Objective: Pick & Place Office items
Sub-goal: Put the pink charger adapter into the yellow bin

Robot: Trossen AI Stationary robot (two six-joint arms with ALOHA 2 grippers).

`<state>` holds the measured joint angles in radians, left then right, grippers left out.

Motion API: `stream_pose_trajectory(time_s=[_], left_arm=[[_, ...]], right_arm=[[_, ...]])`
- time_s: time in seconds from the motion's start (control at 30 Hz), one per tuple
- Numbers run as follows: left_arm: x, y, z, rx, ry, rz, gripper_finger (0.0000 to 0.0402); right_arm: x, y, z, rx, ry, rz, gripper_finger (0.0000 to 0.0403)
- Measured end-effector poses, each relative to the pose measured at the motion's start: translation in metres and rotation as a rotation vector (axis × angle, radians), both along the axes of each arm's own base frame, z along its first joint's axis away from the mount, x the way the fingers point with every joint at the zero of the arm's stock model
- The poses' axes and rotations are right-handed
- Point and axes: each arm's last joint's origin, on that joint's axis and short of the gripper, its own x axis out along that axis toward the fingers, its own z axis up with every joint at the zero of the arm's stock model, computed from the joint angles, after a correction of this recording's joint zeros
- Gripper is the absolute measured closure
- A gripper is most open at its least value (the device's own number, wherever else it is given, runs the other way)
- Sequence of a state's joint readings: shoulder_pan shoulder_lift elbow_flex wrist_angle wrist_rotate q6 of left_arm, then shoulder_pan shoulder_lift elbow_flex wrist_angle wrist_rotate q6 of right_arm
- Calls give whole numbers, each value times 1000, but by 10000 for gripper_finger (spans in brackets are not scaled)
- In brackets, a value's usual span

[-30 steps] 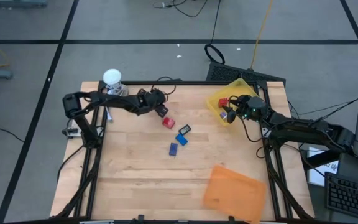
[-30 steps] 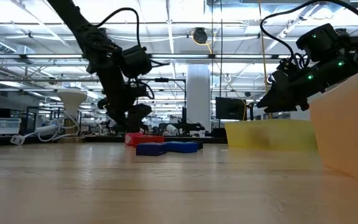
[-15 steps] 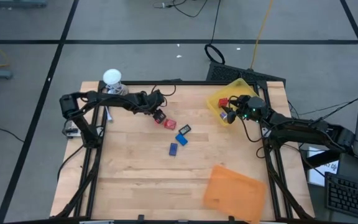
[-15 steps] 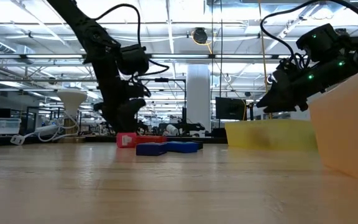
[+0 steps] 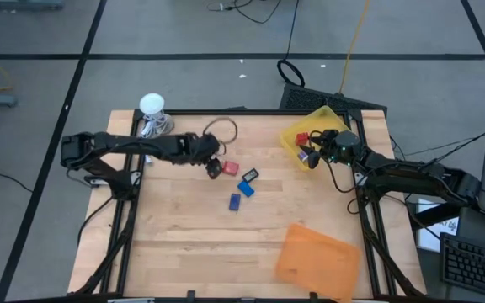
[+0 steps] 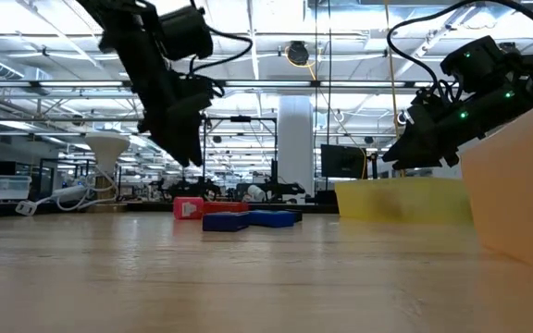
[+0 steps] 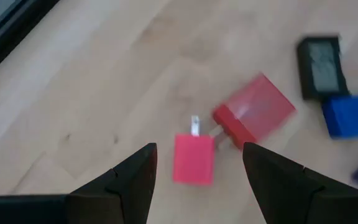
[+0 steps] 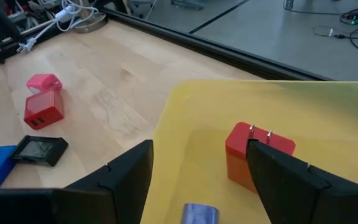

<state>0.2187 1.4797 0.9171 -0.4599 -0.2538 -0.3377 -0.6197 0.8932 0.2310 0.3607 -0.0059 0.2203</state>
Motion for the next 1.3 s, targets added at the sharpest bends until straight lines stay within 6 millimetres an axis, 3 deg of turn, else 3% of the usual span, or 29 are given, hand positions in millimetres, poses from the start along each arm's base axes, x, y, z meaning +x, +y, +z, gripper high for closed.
stream_pose_trajectory(time_s=[0.27,0.73,0.93,1.3], left_arm=[[-11,-37,-36,155,-12,33,160],[-41,-27,-85,106,-254,31,161],[-50,-26,-91,133,-381,-31,161],[-54,-25,-94,205,-327,-24,160]], right_arm=[[0,1,0,7,-6,24,156],[1,1,0,13,-11,25,156],[1,1,1,9,-17,25,156],[1,1,1,9,-18,25,156]])
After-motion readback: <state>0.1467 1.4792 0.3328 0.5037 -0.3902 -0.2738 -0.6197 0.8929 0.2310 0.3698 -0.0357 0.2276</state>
